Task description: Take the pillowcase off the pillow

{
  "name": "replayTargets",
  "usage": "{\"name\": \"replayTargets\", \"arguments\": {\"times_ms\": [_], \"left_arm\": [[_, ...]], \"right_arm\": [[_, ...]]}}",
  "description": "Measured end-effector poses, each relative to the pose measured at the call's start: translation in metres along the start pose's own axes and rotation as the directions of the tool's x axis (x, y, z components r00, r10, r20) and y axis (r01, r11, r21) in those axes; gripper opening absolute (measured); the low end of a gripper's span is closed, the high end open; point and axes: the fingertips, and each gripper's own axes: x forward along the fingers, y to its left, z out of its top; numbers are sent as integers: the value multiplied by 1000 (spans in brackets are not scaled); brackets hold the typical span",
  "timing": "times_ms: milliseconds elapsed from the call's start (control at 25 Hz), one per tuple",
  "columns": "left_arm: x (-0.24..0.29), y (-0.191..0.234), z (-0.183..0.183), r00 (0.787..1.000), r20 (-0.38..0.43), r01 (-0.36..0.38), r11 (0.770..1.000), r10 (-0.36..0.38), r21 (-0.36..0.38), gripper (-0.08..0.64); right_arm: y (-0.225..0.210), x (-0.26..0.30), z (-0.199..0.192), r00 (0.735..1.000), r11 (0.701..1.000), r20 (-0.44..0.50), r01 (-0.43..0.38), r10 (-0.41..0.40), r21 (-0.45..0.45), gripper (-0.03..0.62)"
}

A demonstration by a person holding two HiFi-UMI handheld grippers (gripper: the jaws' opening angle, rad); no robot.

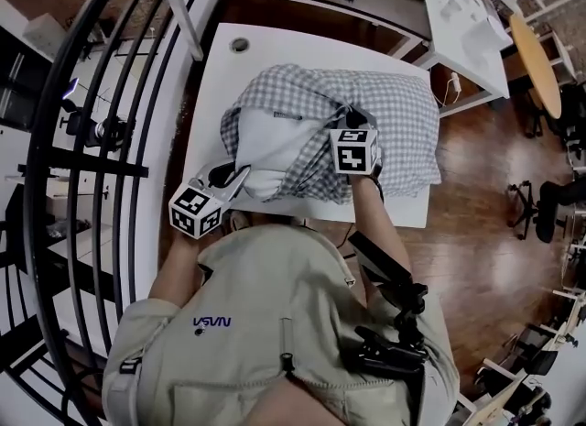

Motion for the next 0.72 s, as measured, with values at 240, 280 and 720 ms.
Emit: {"name": "replayTargets", "arguments": {"times_ms": [240, 280, 720], "left_arm": [[-27, 9, 80, 979, 197, -62, 998, 57, 20, 118], [-26, 16, 93, 971, 225, -84, 996, 81, 6, 118], [78, 47, 64, 990, -54, -135, 986, 131, -93, 186]], "right_arm": [[13, -1, -11, 997, 998, 39, -60, 60, 11, 11], [15, -1, -11, 997, 998, 41, -65, 64, 4, 11], [20, -13, -15, 995, 996, 45, -91, 91, -1, 11]]}}
